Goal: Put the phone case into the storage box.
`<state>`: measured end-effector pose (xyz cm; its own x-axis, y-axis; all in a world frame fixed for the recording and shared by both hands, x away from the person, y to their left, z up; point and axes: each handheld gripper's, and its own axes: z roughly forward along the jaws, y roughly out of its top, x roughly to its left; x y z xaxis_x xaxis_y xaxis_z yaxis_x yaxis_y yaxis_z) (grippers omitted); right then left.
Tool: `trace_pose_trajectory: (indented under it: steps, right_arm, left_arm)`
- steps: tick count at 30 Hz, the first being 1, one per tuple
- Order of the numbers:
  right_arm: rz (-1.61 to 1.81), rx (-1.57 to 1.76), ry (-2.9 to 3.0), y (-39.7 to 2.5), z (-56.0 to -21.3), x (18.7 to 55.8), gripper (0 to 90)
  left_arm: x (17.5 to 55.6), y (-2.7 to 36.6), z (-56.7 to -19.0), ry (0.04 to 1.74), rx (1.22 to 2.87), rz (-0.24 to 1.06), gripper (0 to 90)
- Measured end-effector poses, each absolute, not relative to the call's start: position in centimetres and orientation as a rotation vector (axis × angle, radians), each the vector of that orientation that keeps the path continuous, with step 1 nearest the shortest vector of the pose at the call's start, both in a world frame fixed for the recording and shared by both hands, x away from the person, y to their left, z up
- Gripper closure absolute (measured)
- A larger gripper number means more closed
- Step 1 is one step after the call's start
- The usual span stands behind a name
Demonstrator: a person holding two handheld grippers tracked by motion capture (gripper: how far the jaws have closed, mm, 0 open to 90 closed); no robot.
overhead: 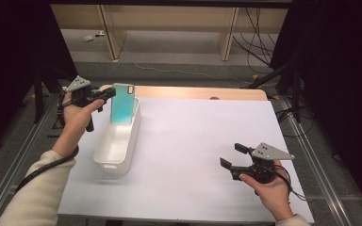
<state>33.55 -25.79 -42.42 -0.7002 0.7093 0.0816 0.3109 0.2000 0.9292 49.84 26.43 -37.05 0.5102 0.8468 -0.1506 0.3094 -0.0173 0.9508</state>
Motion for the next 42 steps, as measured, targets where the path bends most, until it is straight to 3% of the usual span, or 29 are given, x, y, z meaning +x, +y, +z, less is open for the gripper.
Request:
trace_pose_trajectory:
  steps: [42]
  right_arm:
    - [1.527,0.962,2.124,-25.8,-42.7,33.7,21.5]
  left_arm:
    - [52.9,25.7,-38.0,1.06,1.612,0.569,82.8]
